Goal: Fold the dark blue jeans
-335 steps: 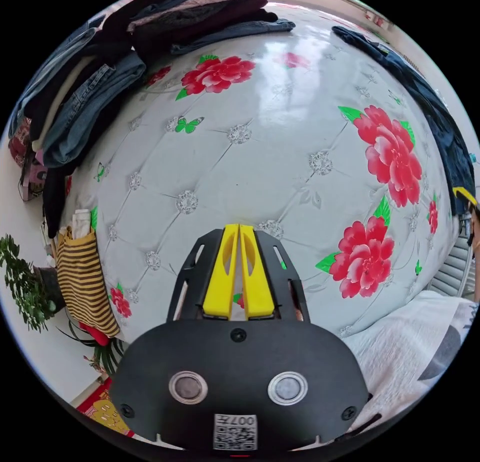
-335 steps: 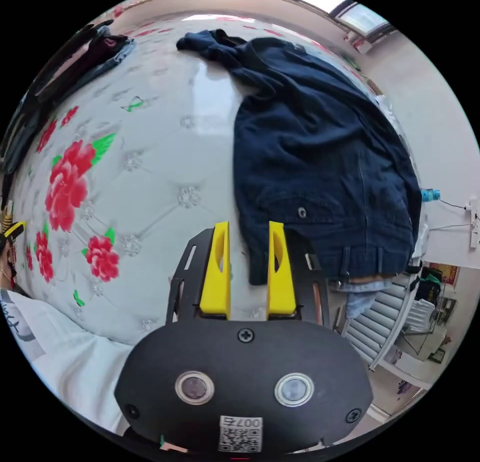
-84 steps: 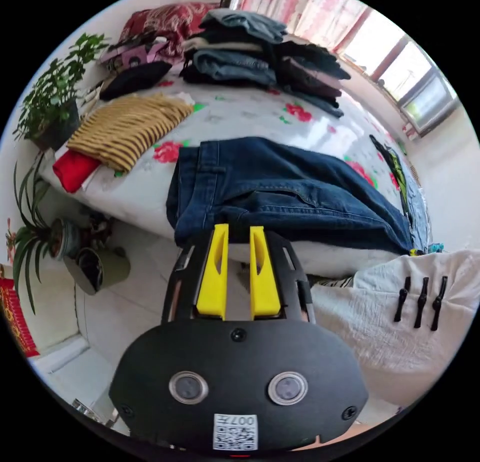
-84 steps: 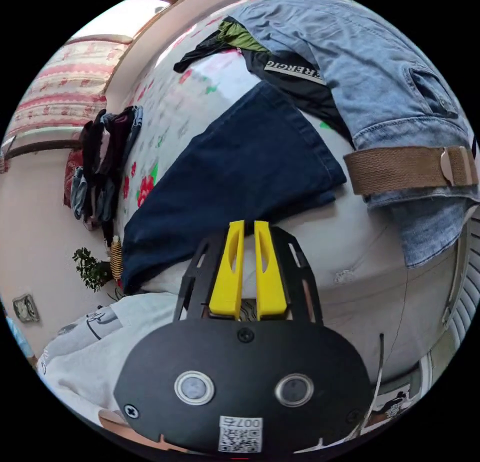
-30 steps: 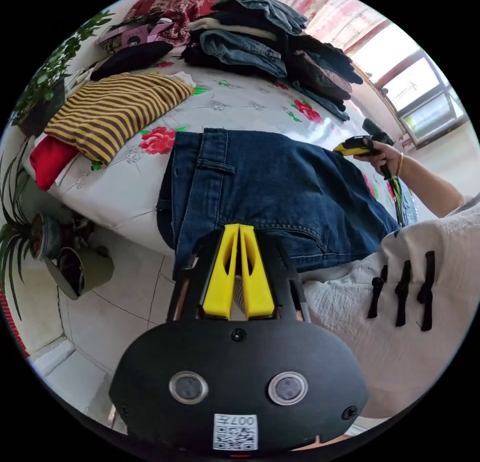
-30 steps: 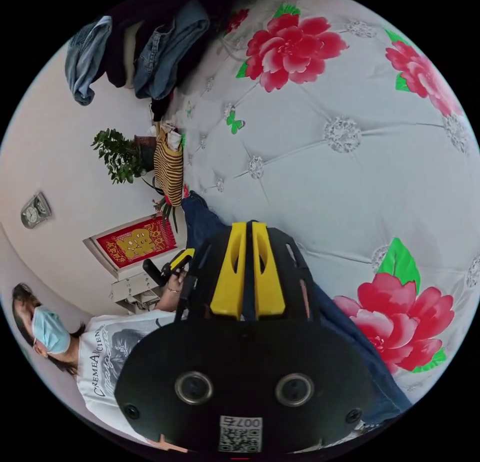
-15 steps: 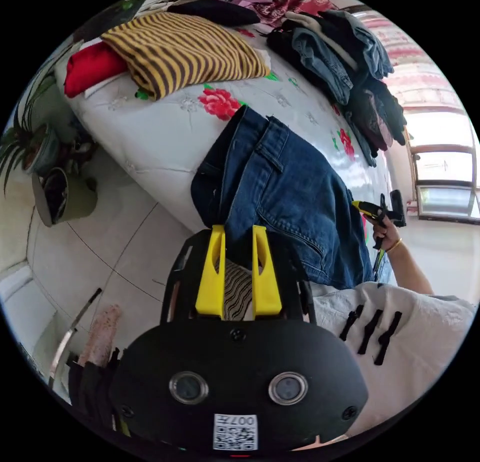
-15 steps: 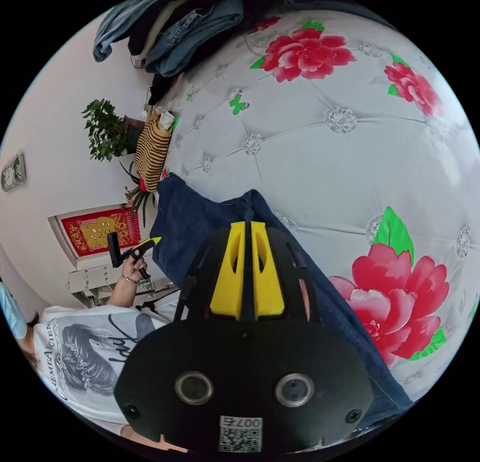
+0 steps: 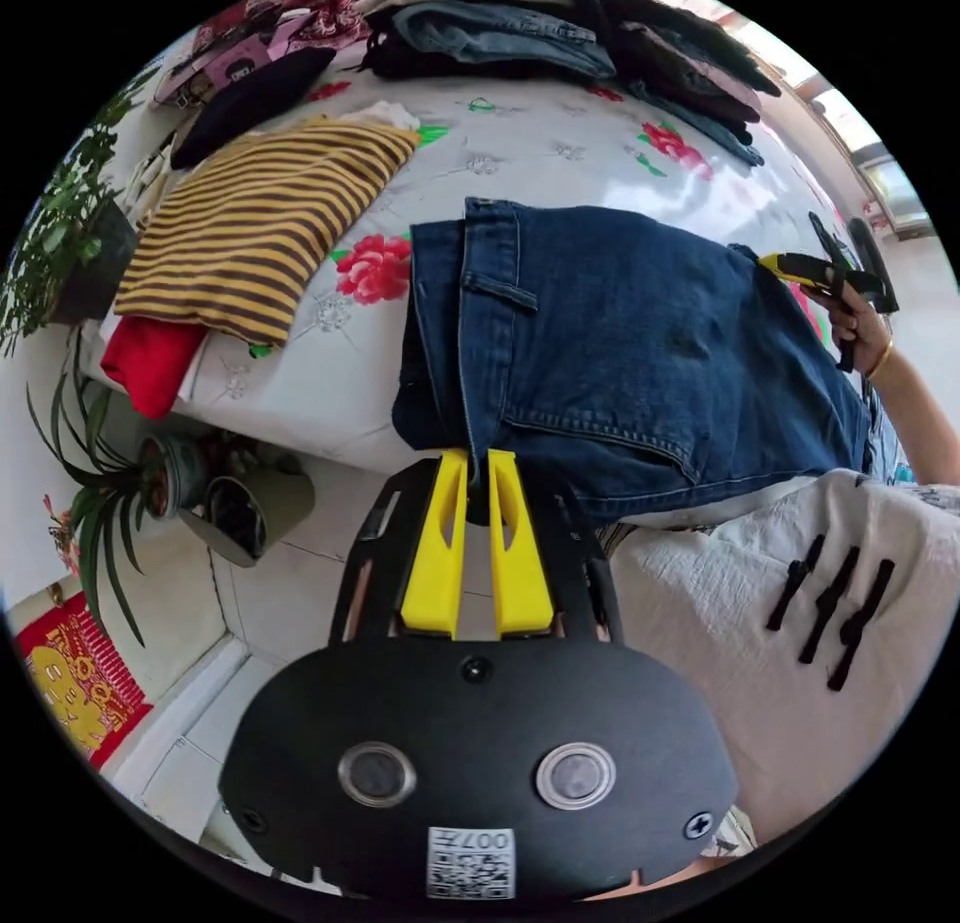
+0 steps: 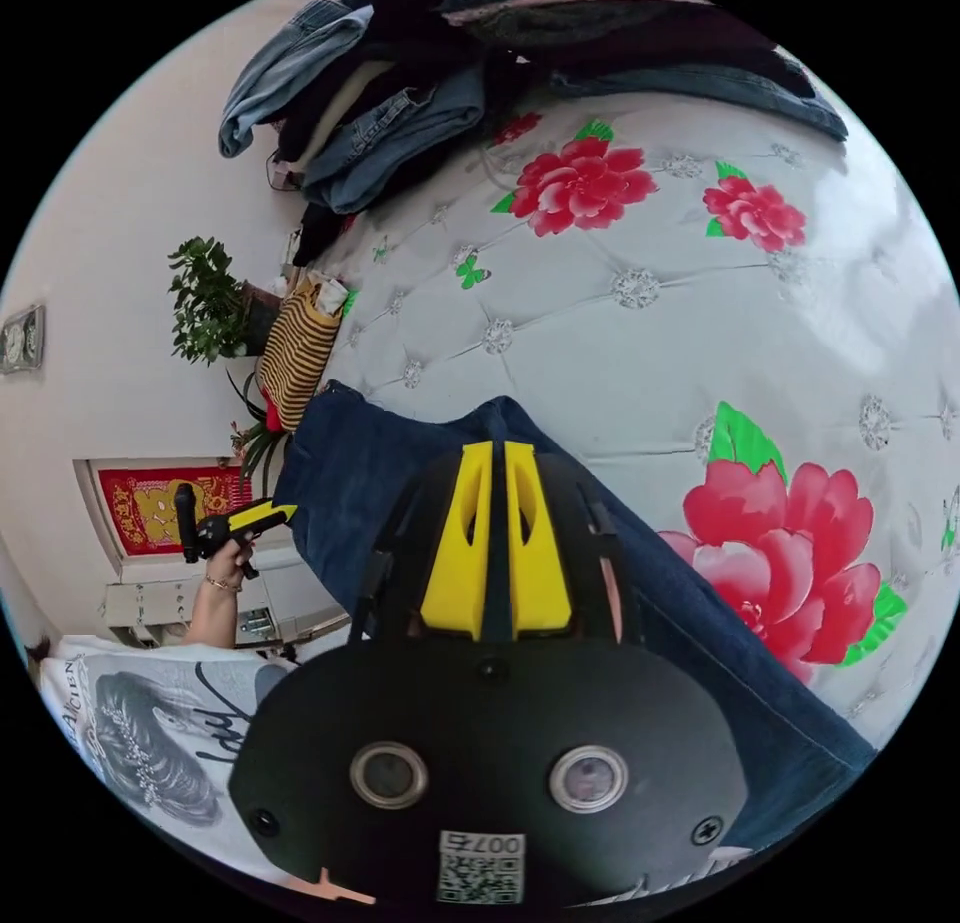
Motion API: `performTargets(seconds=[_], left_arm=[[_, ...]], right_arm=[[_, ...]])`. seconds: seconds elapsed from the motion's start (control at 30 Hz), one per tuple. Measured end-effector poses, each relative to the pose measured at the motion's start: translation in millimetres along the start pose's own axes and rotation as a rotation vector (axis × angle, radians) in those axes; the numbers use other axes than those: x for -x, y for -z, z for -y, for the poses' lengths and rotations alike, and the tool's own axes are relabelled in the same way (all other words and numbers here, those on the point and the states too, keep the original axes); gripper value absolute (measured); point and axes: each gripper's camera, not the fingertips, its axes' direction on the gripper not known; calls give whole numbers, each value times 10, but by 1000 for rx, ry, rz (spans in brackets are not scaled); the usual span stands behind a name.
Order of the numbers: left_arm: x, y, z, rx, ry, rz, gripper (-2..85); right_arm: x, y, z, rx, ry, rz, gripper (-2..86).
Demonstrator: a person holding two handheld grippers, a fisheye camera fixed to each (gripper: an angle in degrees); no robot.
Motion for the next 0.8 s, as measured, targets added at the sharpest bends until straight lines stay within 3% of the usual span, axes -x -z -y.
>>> performTargets(seconds=[0.17, 0.23, 0.37, 0.43, 0.5, 0.6, 0.7, 0.8], left_arm=[[-222, 880, 109, -226, -111, -9, 7], [-407, 1051, 96, -282, -161, 69, 6], [-368, 301, -71, -132, -118, 220, 17], [-84, -589, -273, -1, 47, 79, 38], [28, -578, -376, -56, 133, 12, 48], [19, -555, -286, 14, 129, 40, 54], [26, -540, -332, 21, 65, 77, 65], [265, -414, -519, -23, 200, -4, 69]], right_arm=[[-200, 402, -494, -74, -27, 20, 0], [-309, 539, -717, -110, -67, 34, 2], [-589, 827, -1415, -215, -190, 47, 9], [-750, 882, -1773, -250, -274, 63, 16], [-915, 908, -2142, -258, -370, 82, 24], [-1128, 1098, -2797, -373, -500, 71, 35], [-1416, 1357, -3490, -541, -683, 48, 45], [-1703, 1624, -4203, -747, -886, 22, 53]])
